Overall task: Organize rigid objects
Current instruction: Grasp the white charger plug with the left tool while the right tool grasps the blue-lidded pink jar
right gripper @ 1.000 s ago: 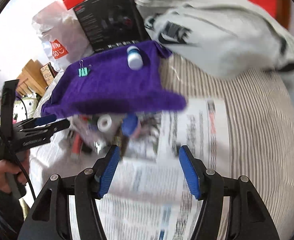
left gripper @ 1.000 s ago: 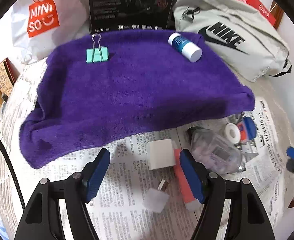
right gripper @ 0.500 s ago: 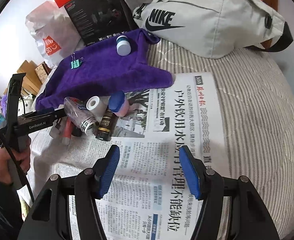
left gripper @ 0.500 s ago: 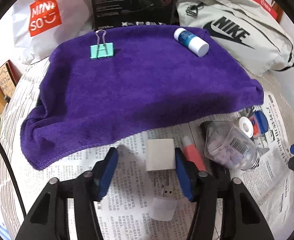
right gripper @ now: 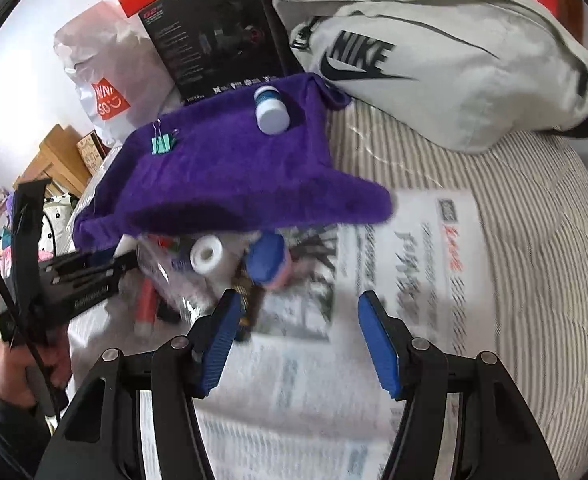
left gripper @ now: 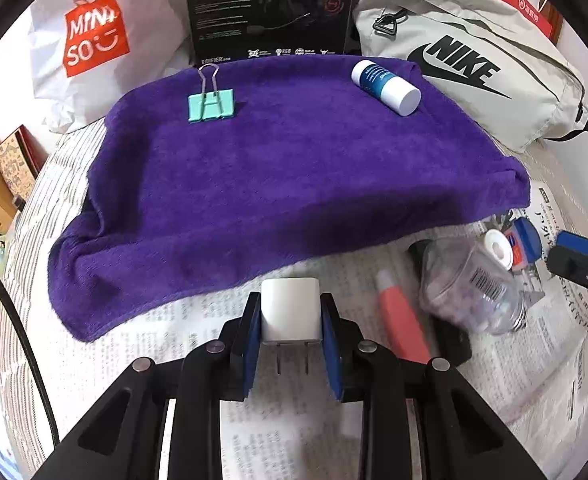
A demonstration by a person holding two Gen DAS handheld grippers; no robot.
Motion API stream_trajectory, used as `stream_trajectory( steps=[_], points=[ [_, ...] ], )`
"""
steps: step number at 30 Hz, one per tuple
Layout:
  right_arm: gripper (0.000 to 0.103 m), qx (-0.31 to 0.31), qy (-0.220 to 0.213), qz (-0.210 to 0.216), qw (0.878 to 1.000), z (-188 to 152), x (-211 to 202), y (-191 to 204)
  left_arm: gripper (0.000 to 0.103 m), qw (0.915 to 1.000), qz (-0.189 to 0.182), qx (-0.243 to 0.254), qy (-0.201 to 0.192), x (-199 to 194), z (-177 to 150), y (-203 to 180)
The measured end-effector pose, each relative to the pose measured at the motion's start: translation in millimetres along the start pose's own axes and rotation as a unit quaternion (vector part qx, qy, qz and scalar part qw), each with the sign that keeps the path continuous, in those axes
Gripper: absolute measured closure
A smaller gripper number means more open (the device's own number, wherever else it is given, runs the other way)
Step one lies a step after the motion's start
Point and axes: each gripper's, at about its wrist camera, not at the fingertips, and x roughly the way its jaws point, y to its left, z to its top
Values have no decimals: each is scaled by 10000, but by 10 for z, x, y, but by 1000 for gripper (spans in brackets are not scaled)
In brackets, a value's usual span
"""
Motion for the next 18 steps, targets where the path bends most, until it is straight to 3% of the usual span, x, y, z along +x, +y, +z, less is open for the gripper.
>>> stream_trajectory(
  steps=[3,6,8,9,18],
  points=[
    [45,-91,81,31,9999,77,141,75,77,10000,-13,-20,25,-22,-34,55],
    [55,-202,133,-10,9997,106,293,143,77,10000,-41,-24,3,-33,-57,87],
    [76,-249,208,-71,9994,104,404,146,77,10000,-81,-53,-21,-35,-64,108],
    [80,-246,238,-72,9994,96,428,139,77,9999,-94,-64,-30,-40,-69,120],
    [80,-226,217,-157,9994,164,480,45,76,9998,-134,-87,-123,-35,-56,159]
  ],
)
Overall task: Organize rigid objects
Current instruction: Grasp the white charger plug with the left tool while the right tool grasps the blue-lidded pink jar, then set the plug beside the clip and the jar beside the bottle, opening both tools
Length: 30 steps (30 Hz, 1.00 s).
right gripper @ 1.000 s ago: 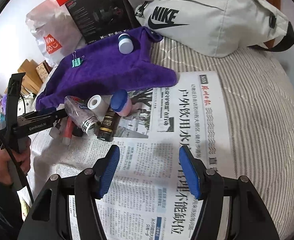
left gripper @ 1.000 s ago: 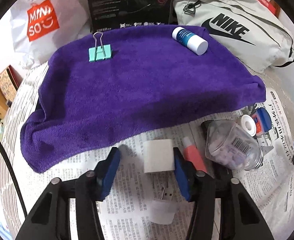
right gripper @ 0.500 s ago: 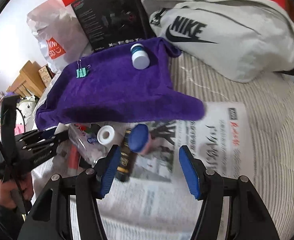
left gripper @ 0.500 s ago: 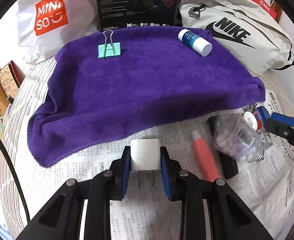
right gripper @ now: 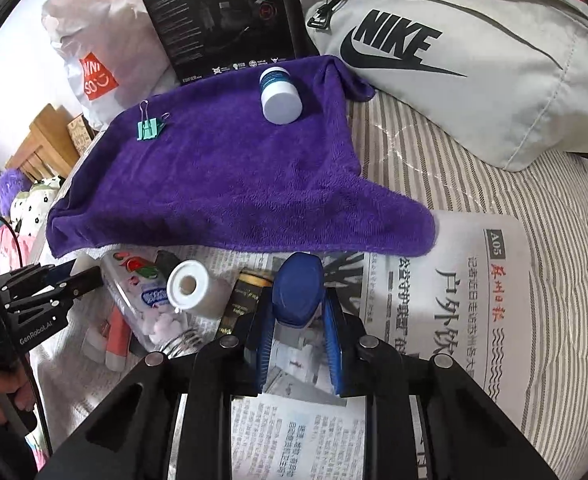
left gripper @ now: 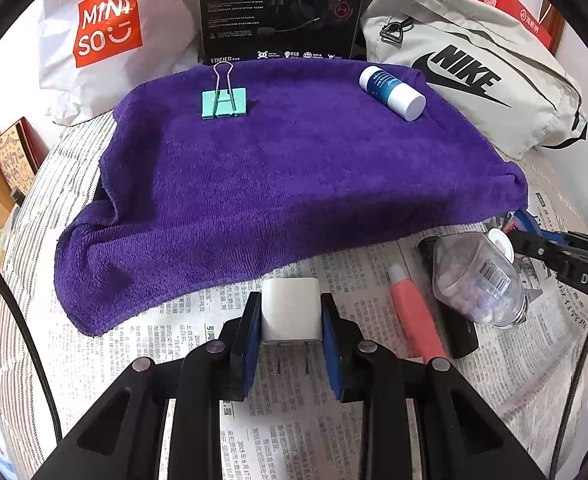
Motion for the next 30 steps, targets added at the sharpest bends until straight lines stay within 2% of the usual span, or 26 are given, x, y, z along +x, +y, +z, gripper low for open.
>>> stream_trajectory(
  steps=[8,19,25,30],
  points=[
    [82,4,-6,-1,10000,10,59,-8,77,10000,-49,-20,-35,-11,2,11],
    [82,140,-219,234,9994,-77,-335,-149,77,9988,-355,-329,-124,-281,-123,196],
    [82,-135,-466,264,9985,196,-524,-41,77,9973,-484,-397,-391,-567,30,333],
    [82,-325,-417,310,9981,642,-311,49,77,9977,-292,-314,-516,-590,369,407]
  ],
)
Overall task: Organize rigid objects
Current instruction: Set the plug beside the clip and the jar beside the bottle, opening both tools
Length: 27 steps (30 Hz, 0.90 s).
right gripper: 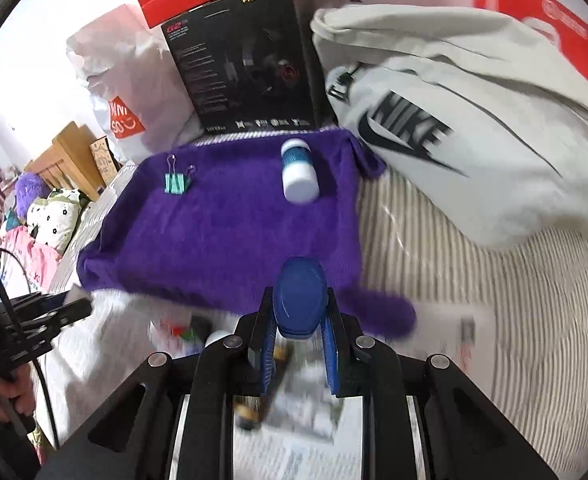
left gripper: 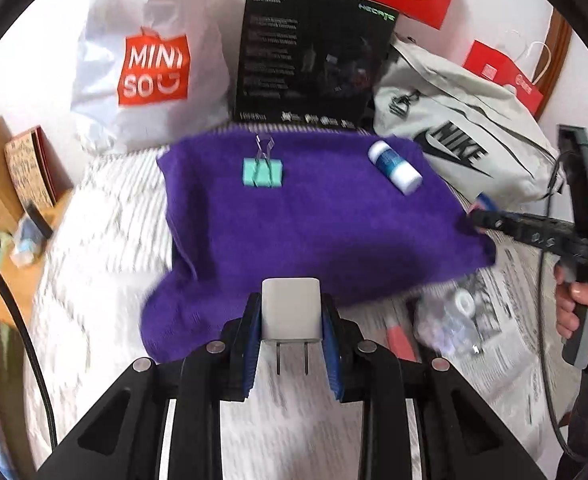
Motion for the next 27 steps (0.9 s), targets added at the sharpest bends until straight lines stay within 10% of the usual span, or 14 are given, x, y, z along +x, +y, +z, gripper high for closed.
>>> stream_trajectory(
  steps=[10,27],
  points=[
    [82,-412,604,-375,9966,433,951,77,77,9994,174,-125,275,732,649,232],
    [81,-896,532,-482,9934,538,1170,147,76,9977,480,214,428,1331,814,223]
  ],
)
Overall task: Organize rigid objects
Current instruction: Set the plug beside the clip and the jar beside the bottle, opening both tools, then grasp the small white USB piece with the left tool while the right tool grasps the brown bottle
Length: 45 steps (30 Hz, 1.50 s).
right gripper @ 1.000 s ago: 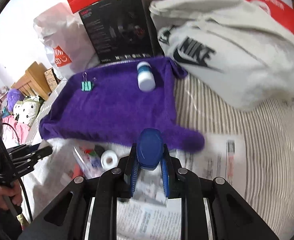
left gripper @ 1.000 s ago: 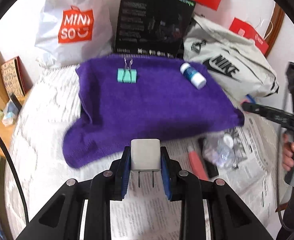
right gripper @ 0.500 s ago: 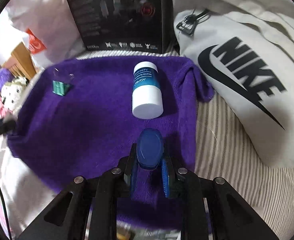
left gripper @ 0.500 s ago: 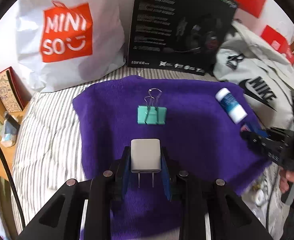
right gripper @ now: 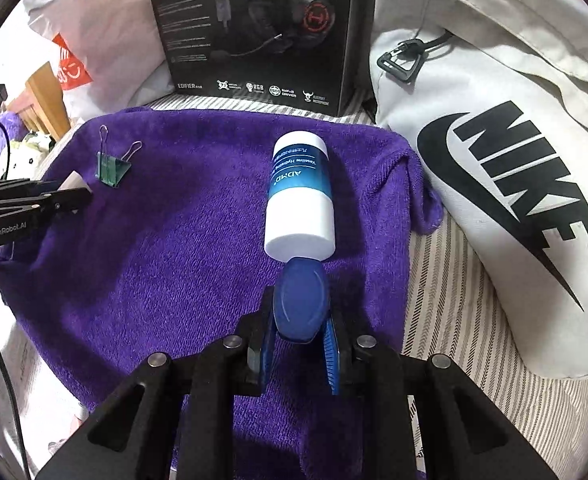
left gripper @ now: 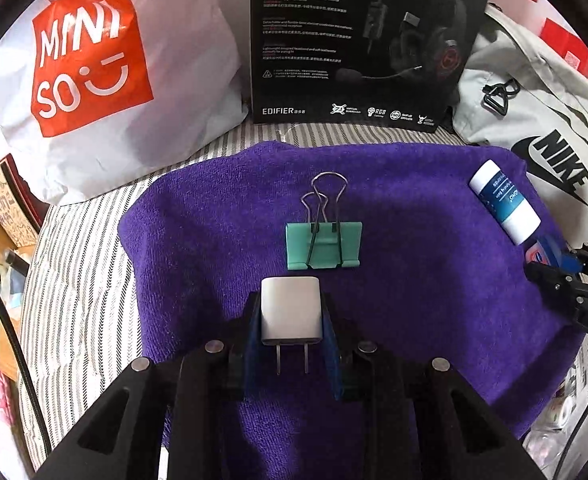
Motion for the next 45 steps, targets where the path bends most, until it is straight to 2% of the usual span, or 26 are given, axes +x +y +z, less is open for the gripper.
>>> stream_trajectory(
  steps=[3,8,12,19,22,27,32,36,41,45],
  points=[
    [79,-16,14,67,10000,-31,-29,-6,70,10000,-66,-32,-9,-11,-23,9],
    [68,-101,74,146,9998,-81,-73,40,45,9998,-190,-11,62,-29,-91,-49],
    [64,-74,102,125,9998,-125,-131,42,45,9998,9,-3,184,-79,-141,-93],
    [63,456,-74,517,9976,-239,-485,-132,45,9994,-158,-240,-192,-640,-342,-101],
    [57,580,-193,427,9972,-333,-684,-179,45,9991,-245,-223,-278,-868,-502,-197],
    [56,864,-394,450,9945,-567,-1041,-255,45,9983,-545,-37,-182,-1100,-887,-528],
    [52,1001,-489,412,9929,-957,-1307,-275,45,9966,-801,165,26,-1121,-1311,-854],
    [52,1139,-371,432,9919,-1318,-1386,-267,45,9952,-938,222,151,-1091,-1449,-1020],
    [52,1310,-193,476,9900,-1720,-1436,-229,45,9968,-614,408,323,-967,-1512,-1120],
    [52,1499,-125,580,9869,-1907,-1448,-247,45,9973,-471,420,364,-916,-1565,-1077]
  ],
)
